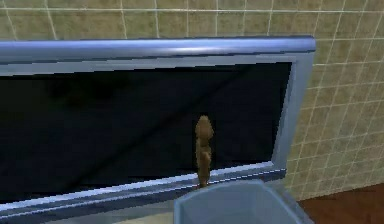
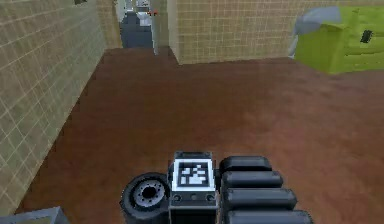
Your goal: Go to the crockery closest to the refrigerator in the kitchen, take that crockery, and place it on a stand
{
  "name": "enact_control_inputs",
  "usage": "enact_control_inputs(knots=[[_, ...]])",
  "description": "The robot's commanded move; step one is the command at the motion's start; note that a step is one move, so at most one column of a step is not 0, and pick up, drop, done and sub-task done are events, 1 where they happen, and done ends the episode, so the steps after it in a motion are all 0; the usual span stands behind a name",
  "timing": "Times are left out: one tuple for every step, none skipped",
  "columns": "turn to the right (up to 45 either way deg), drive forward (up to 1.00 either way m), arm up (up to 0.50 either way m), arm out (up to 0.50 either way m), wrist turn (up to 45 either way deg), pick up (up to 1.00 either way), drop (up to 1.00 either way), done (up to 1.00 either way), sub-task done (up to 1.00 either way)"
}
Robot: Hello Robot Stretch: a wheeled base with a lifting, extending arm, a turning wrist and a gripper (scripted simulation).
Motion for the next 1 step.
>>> enact_control_inputs(knots=[[45.0, 0.0, 0.0, 0.0, 0.0, 0.0, 0.0, 0.0, 0.0]])
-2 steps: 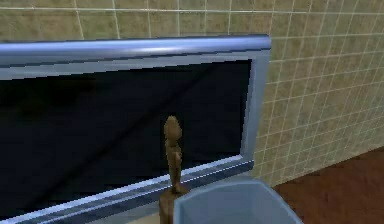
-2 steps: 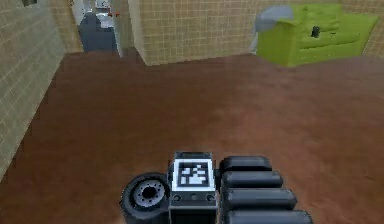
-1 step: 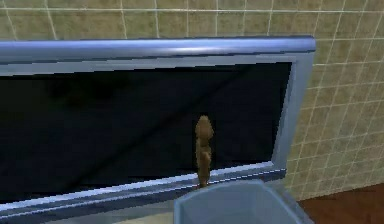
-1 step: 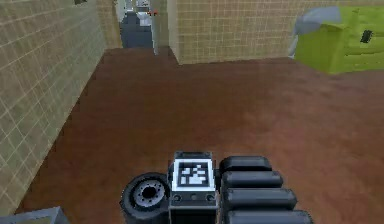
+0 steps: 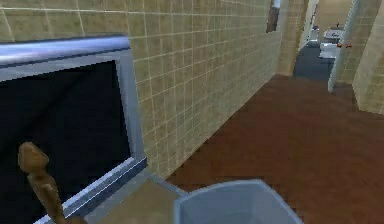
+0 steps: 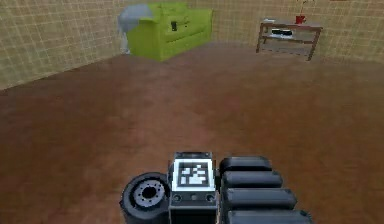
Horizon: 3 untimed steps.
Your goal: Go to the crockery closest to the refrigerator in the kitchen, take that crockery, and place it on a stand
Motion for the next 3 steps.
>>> enact_control_inputs(knots=[[45.0, 0.0, 0.0, 0.0, 0.0, 0.0, 0.0, 0.0, 0.0], [45.0, 0.0, 0.0, 0.0, 0.0, 0.0, 0.0, 0.0, 0.0], [24.0, 0.0, 0.0, 0.0, 0.0, 0.0, 0.0, 0.0, 0.0]])
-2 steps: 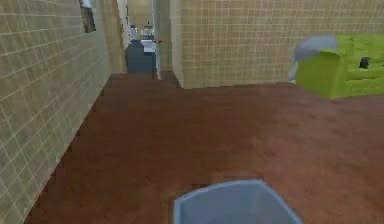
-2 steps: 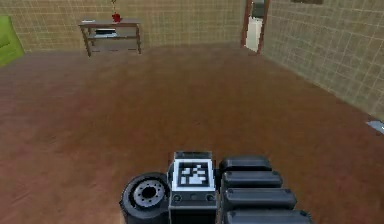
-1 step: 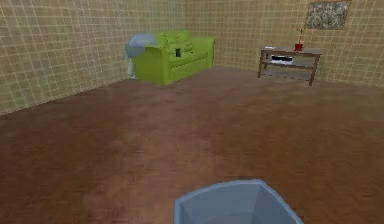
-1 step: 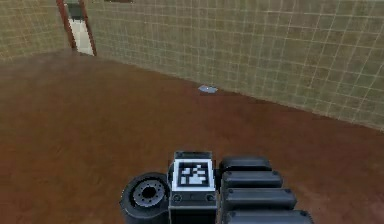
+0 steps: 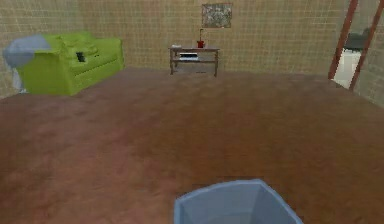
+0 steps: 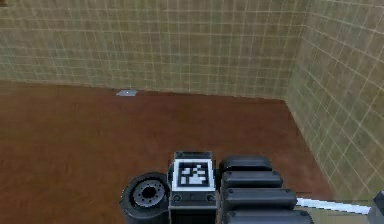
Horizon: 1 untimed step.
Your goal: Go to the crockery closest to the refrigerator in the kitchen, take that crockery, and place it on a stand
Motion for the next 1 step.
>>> enact_control_inputs(knots=[[-45.0, 0.0, 0.0, 0.0, 0.0, 0.0, 0.0, 0.0, 0.0]])
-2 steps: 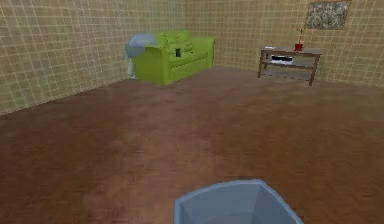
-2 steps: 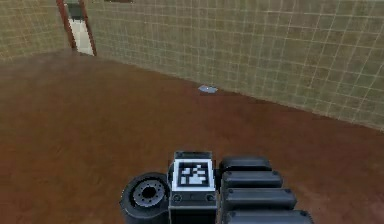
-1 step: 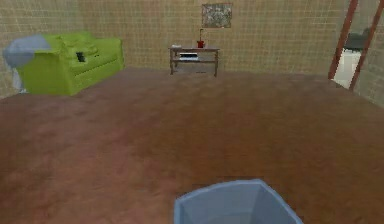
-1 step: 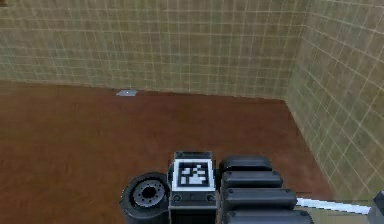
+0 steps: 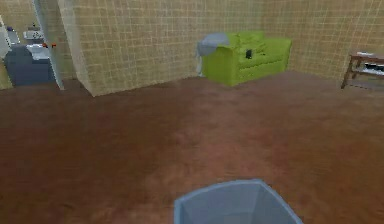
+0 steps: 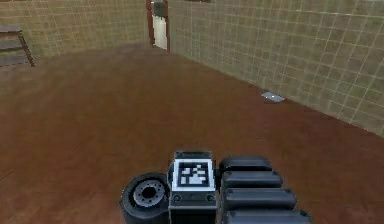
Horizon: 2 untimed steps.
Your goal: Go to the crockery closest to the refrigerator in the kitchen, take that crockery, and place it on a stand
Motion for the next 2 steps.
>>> enact_control_inputs(knots=[[-45.0, 0.0, 0.0, 0.0, 0.0, 0.0, 0.0, 0.0, 0.0], [-45.0, 0.0, 0.0, 0.0, 0.0, 0.0, 0.0, 0.0, 0.0]])
